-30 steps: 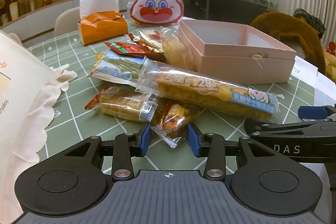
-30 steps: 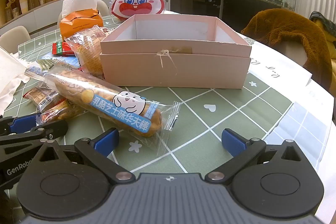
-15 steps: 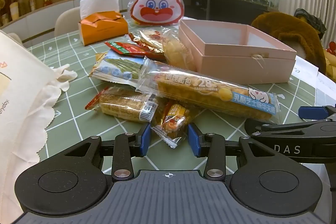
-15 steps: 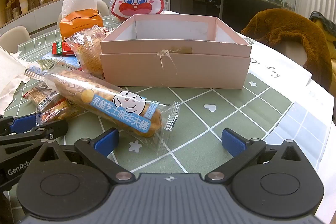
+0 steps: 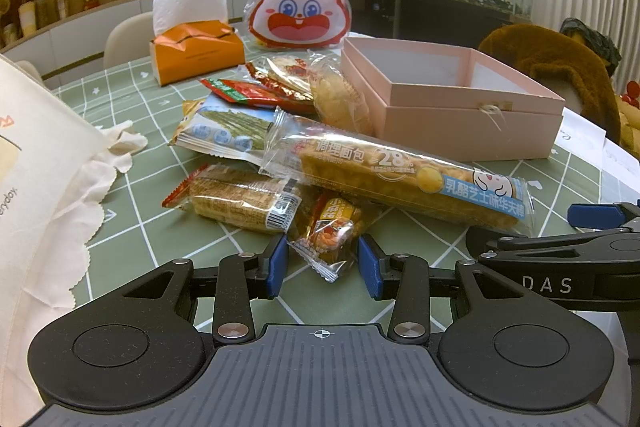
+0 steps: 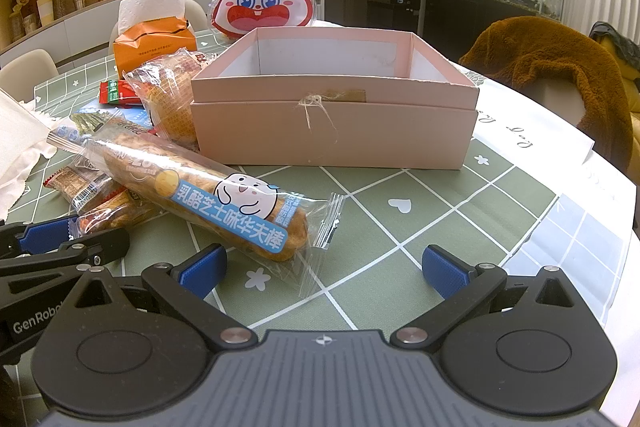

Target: Organize snacks

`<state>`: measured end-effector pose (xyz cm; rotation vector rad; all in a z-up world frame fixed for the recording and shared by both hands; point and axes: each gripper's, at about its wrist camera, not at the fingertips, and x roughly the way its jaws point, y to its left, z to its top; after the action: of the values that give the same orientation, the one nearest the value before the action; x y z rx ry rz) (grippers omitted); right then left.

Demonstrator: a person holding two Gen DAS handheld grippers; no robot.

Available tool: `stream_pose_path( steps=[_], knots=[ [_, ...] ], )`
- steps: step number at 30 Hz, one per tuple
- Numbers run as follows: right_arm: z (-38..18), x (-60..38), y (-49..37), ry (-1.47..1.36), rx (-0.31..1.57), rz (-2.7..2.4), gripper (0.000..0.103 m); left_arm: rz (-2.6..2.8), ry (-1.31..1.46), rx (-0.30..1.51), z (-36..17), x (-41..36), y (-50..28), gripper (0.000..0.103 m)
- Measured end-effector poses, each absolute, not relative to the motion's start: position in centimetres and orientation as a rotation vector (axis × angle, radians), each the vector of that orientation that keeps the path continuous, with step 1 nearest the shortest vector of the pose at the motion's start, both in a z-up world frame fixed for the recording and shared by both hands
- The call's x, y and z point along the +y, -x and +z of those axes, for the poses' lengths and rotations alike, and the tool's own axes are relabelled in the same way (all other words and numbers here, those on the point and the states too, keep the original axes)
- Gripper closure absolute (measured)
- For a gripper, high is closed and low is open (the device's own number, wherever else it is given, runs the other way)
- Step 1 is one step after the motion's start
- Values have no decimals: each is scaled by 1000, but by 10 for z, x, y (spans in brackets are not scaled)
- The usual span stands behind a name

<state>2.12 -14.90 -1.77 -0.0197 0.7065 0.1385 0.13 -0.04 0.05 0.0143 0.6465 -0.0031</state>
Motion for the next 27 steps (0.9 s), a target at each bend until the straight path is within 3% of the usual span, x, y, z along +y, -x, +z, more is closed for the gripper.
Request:
stream_pose_path(
  steps=[27],
  knots=[
    [-18,-149,-21,20,706,139,0,0,-16,647,0,1,0,59]
  ],
)
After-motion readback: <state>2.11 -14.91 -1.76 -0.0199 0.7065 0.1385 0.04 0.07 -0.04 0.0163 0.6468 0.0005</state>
